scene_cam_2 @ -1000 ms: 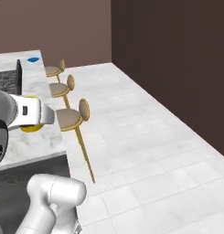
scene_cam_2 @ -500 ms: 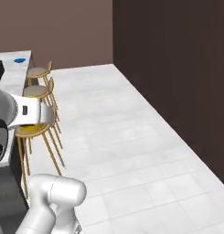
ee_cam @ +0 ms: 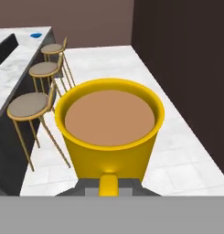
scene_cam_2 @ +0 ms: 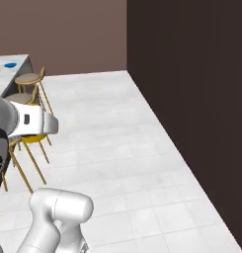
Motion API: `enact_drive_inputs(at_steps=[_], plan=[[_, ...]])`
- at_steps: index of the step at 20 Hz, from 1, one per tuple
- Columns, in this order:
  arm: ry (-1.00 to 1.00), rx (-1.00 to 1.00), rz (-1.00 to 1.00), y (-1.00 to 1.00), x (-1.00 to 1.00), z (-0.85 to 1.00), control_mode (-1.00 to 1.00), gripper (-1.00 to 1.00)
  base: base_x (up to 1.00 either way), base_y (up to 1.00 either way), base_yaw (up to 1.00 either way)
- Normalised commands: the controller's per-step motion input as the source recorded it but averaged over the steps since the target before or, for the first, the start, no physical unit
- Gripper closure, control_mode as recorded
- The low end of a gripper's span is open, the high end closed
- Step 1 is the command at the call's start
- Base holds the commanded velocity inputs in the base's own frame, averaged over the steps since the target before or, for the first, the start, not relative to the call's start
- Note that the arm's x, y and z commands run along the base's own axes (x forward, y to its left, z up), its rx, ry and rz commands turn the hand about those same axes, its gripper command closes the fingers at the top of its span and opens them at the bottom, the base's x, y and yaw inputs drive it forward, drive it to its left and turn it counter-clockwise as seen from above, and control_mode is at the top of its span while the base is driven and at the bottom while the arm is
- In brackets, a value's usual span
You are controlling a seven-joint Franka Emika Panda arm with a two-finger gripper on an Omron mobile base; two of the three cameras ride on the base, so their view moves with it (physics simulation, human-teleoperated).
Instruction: Pick the cup of tea, navigate to the dining table, and place it on the saucer.
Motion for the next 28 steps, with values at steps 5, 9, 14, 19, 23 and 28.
enact_drive_inputs(at_steps=[5,9,14,19,23,28], plan=[[0.00,0.00,0.00,0.00,0.00,0.00,1.00,1.00,0.96,-0.81,0.33],[0.00,0.00,0.00,0.00,0.00,0.00,1.00,1.00,1.00,-0.61,0.35],[0.00,0.00,0.00,0.00,0.00,0.00,1.00,1.00,1.00,-0.55,0.35],[0.00,0.00,0.00,0.00,0.00,0.00,1.00,1.00,1.00,-0.56,0.39],[0.00,0.00,0.00,0.00,0.00,0.00,1.00,1.00,1.00,-0.53,0.41],[0.00,0.00,0.00,0.00,0.00,0.00,1.00,1.00,1.00,-0.51,0.42]])
